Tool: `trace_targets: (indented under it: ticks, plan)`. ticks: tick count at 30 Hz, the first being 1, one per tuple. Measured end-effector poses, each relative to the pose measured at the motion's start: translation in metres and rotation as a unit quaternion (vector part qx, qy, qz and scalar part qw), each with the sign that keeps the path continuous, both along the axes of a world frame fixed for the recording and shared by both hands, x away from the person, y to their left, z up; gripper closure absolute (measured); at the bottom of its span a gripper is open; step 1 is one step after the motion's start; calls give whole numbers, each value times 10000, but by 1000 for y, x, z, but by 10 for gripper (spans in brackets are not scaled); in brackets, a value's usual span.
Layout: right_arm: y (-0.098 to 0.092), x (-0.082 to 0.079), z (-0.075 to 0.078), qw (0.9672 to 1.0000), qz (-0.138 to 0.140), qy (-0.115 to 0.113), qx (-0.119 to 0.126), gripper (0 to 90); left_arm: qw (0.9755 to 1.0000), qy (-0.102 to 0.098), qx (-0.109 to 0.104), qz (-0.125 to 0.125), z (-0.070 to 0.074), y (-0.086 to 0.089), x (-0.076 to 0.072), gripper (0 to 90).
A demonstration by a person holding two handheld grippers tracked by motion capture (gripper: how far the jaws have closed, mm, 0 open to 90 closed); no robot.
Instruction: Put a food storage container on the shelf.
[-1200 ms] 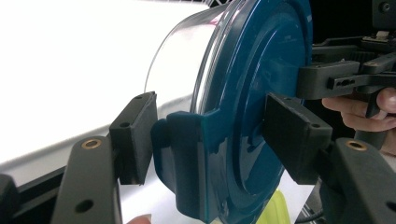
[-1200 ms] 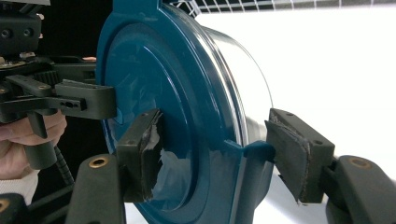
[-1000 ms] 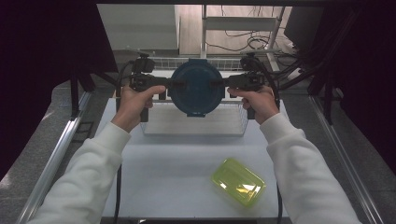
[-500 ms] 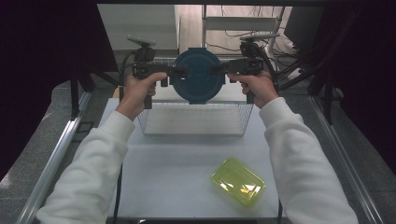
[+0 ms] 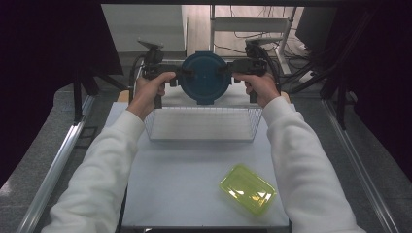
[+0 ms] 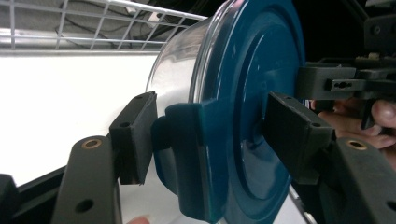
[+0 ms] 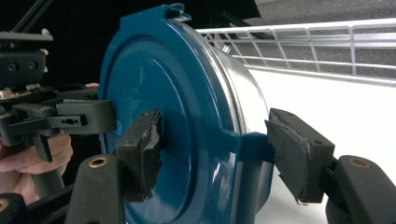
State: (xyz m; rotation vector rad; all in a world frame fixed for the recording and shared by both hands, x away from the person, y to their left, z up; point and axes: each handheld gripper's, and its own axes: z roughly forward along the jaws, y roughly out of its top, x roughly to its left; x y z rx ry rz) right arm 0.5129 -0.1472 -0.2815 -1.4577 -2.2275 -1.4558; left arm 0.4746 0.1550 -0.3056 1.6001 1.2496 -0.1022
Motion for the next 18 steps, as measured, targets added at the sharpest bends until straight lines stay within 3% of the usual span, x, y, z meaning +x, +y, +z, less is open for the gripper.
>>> trace_targets:
  ticks: [8,13,16,18]
  plan:
    - [0,15,-14,9986,-226,438,186,349,9985,454,-278,160,-11,3,15,364]
    - [2,21,-19,9969,-399,643,203,340,9966,636,-456,273,-18,4,24,362]
    - [2,23,-23,9965,-468,655,217,342,9956,682,-581,259,-23,7,28,361]
    - [3,24,-23,9964,-484,654,231,341,9960,661,-539,251,-23,7,29,361]
